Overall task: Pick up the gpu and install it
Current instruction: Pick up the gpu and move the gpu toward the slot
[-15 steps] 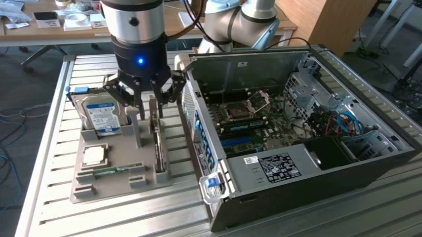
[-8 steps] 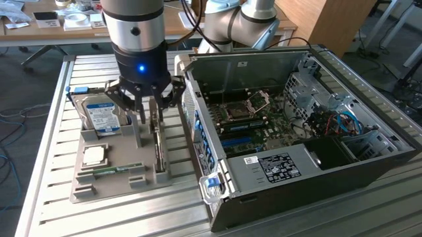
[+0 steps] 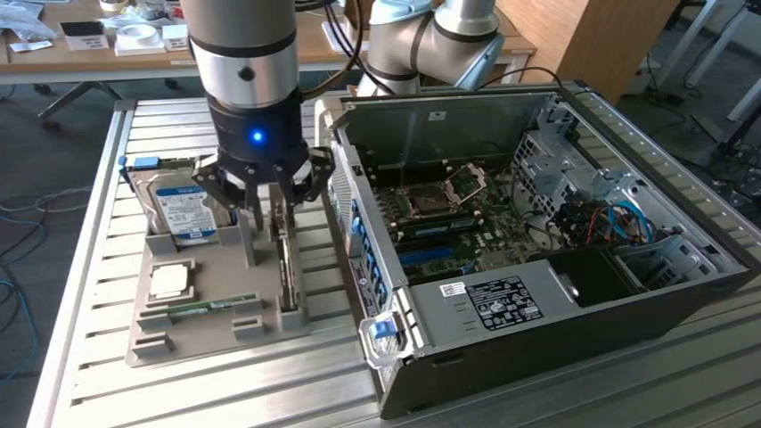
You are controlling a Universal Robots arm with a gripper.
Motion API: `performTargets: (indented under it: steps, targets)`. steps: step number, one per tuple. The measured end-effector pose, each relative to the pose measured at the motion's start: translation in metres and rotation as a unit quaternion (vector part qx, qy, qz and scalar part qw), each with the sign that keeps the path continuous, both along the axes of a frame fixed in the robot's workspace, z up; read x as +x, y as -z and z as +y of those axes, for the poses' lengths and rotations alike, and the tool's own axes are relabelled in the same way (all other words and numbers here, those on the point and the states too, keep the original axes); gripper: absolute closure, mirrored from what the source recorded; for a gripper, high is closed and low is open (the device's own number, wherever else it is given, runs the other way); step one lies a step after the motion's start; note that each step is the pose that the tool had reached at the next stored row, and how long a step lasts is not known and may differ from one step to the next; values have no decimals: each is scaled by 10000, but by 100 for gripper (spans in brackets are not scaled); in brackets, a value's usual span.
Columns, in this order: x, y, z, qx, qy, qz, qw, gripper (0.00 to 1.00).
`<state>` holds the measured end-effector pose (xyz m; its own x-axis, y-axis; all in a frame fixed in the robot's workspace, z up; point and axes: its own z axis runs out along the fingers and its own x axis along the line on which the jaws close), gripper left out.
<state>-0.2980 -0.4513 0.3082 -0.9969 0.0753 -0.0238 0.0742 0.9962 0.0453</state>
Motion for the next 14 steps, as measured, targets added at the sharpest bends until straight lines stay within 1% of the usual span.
performTargets:
  steps: [3,6,14]
  targets:
    - [0,52,0,0,0,0,10000,59]
    - [0,74,0,0,0,0,10000,59]
    - [0,218,0,0,0,0,10000,59]
